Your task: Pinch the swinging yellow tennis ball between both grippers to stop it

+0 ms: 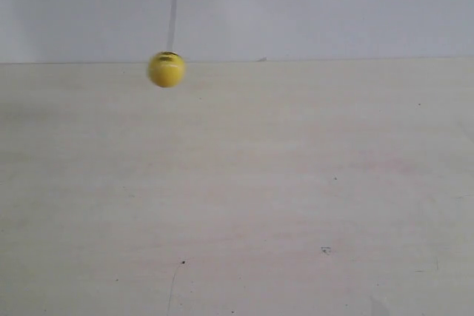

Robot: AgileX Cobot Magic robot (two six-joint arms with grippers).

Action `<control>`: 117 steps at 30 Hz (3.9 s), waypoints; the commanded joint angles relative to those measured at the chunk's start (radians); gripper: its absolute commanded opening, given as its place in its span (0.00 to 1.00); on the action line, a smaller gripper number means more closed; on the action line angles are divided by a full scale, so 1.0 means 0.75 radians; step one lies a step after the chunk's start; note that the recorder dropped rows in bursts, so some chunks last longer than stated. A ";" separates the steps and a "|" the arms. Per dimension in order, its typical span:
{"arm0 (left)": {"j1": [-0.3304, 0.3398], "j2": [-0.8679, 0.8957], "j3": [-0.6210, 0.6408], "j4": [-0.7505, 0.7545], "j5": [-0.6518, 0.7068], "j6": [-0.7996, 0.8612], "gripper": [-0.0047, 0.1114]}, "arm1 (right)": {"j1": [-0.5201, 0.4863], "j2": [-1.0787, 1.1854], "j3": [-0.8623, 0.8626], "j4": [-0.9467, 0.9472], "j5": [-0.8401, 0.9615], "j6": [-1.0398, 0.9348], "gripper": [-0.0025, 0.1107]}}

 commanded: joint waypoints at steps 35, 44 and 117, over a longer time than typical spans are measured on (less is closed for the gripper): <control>-0.007 0.763 -0.574 0.694 -0.493 -0.502 0.08 | -0.003 0.917 -0.685 -0.870 -0.508 1.054 0.02; 0.014 1.353 -0.800 1.063 -0.438 -0.561 0.08 | -0.003 1.386 -0.744 -1.327 -0.582 1.159 0.02; 0.050 2.783 -1.749 2.181 -1.285 -1.224 0.08 | 0.061 3.155 -2.159 -2.075 -1.565 1.515 0.02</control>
